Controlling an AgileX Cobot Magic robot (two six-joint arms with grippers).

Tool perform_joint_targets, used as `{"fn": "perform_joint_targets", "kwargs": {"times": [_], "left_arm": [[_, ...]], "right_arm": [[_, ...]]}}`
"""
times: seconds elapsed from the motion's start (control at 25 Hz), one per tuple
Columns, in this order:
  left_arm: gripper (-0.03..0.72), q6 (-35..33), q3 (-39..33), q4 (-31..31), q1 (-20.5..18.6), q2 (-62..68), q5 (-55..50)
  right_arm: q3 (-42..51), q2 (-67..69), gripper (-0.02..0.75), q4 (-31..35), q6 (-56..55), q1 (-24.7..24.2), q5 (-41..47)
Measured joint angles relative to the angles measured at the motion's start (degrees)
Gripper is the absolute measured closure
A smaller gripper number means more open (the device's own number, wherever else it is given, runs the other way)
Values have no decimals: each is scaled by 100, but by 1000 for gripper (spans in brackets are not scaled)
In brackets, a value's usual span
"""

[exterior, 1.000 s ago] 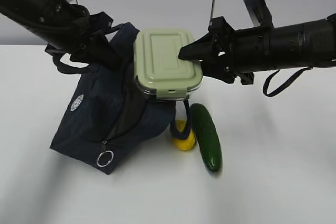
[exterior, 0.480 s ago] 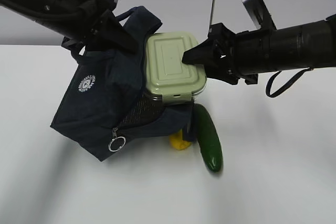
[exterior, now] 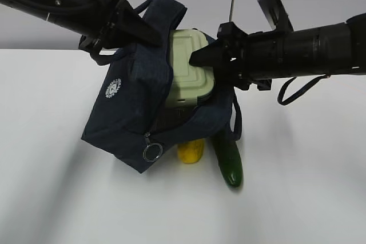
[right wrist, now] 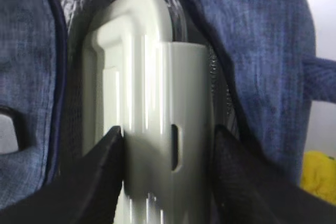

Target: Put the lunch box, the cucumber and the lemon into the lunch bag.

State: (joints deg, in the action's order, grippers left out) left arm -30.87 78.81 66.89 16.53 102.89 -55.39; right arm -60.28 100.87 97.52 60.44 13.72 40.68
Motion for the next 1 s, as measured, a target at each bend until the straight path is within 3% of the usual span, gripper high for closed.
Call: {"fn": "perform_joint_targets", "kwargs": {"times": [0.28, 1.0], "left_arm": [[700, -78, 0, 192, 0, 134, 79], [700, -324, 0, 587, 0, 622, 232]], "right_arm": [[-34, 590, 363, 335, 136, 144, 12], [-780, 1730, 363, 400, 227, 326, 166]]}}
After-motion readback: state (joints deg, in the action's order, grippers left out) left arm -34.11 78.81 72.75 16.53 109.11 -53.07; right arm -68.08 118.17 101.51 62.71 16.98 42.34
